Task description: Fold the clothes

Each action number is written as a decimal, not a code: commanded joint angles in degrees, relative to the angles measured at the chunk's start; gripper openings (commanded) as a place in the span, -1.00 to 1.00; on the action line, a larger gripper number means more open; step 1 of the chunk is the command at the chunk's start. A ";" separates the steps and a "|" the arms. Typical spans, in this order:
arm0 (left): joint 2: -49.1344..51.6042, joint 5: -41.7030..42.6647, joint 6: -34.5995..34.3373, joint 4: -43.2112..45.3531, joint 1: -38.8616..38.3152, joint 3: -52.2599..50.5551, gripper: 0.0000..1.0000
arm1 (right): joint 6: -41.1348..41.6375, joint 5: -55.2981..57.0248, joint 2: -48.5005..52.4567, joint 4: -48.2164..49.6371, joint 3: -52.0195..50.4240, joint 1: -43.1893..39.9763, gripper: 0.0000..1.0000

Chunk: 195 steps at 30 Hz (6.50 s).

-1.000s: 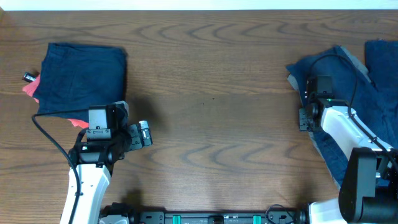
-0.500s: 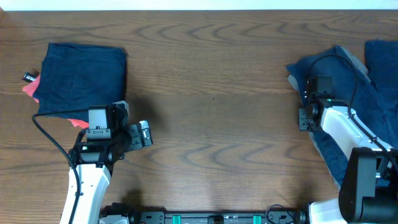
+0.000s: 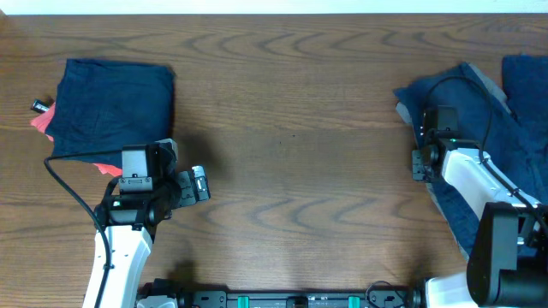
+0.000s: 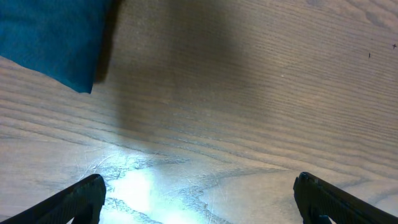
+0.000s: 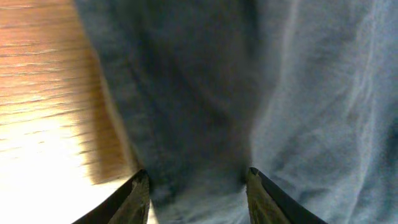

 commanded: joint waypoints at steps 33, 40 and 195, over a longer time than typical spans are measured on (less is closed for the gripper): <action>0.15 0.26 -0.24 -0.13 -0.02 1.31 0.96 | 0.55 -1.25 -1.42 -4.17 3.06 -2.23 -0.43; 0.15 0.26 -0.24 -0.15 -0.02 1.31 0.96 | 0.55 -0.87 -1.64 -6.73 5.55 -2.23 -0.64; 32.24 16.15 -21.94 10.29 -30.05 8.85 0.44 | 0.48 -37.38 -4.92 10.08 -5.35 5.44 -0.75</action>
